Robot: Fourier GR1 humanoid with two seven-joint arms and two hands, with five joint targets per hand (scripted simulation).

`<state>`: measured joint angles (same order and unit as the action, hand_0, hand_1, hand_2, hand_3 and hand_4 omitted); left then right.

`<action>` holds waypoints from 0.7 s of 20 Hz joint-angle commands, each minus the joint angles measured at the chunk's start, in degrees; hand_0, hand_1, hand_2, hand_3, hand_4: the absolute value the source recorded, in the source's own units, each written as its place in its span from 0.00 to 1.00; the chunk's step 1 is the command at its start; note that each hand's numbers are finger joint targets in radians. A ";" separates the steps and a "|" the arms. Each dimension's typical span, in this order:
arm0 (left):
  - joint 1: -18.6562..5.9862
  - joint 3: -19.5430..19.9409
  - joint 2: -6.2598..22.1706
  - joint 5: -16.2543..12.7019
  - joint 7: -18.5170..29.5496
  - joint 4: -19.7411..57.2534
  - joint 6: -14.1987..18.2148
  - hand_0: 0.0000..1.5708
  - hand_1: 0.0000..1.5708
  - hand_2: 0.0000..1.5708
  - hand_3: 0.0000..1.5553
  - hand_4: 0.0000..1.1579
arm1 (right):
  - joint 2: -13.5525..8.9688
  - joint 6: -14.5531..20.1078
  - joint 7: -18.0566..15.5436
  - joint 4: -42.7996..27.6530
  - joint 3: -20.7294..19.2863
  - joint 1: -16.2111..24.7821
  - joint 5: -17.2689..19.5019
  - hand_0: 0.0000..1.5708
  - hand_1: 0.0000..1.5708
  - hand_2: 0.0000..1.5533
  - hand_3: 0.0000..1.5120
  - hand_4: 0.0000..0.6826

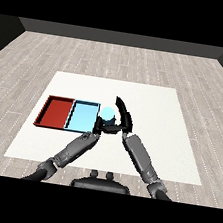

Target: Pick the blue can and put it in the blue box

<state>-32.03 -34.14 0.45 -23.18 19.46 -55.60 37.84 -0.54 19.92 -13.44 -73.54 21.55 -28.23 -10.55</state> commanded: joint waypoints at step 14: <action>-1.55 12.49 8.90 1.43 0.80 2.45 -4.56 1.00 1.00 0.99 0.95 0.99 | -7.14 -9.64 -2.31 -19.44 -17.91 13.19 -13.73 0.00 0.00 0.00 0.00 0.00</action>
<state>-31.45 -25.22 5.96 -22.19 20.72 -55.09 35.37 -7.34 11.89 -12.96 -94.38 7.44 -16.62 -22.54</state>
